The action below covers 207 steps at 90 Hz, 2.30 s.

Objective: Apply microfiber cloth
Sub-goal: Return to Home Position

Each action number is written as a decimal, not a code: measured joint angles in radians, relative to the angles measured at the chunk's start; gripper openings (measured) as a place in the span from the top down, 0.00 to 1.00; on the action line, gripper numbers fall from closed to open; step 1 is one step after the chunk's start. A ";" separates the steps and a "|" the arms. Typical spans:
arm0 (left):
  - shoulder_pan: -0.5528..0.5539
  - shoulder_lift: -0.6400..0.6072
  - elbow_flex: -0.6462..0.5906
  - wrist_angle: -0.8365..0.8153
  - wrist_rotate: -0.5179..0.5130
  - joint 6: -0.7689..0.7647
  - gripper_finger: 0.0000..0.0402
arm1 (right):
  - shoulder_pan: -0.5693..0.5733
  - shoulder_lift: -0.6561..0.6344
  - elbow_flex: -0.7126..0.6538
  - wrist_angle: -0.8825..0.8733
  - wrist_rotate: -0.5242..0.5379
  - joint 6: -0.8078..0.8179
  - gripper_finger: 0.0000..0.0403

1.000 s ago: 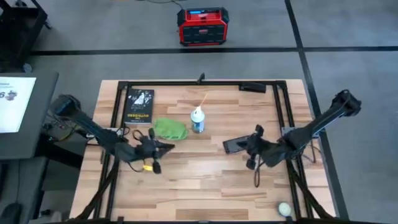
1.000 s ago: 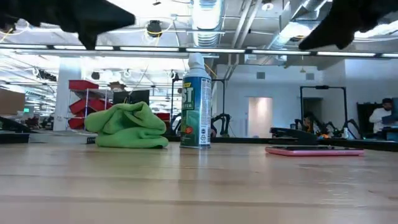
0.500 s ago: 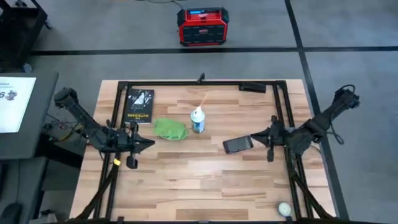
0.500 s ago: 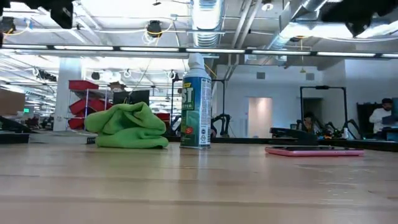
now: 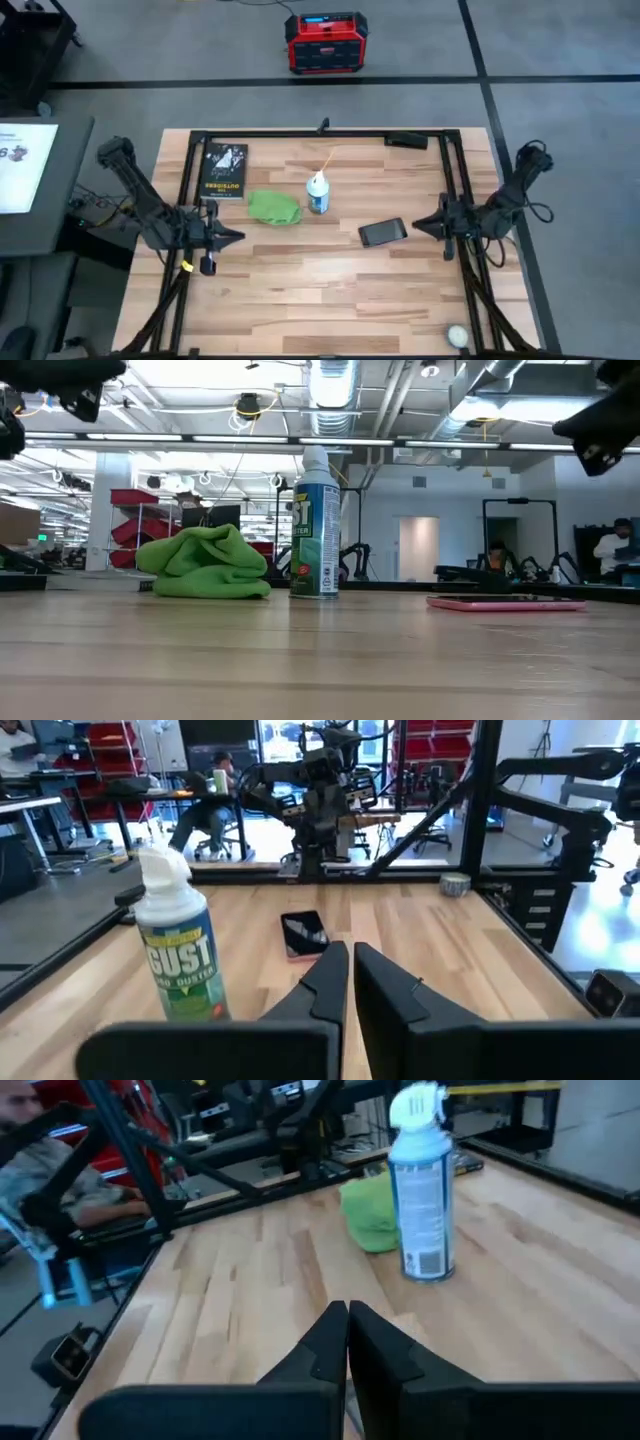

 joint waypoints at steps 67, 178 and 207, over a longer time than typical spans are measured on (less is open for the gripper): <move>0.125 -0.023 -0.199 0.173 -0.048 -0.042 1.00 | -0.126 0.106 -0.201 0.348 0.081 -0.079 1.00; 1.136 -0.133 -0.201 0.220 1.054 0.019 1.00 | -1.113 0.143 -0.203 0.507 -1.056 -0.234 1.00; 1.144 -0.421 -0.201 -0.054 1.069 -0.009 1.00 | -1.119 0.143 -0.204 0.474 -1.056 -0.235 1.00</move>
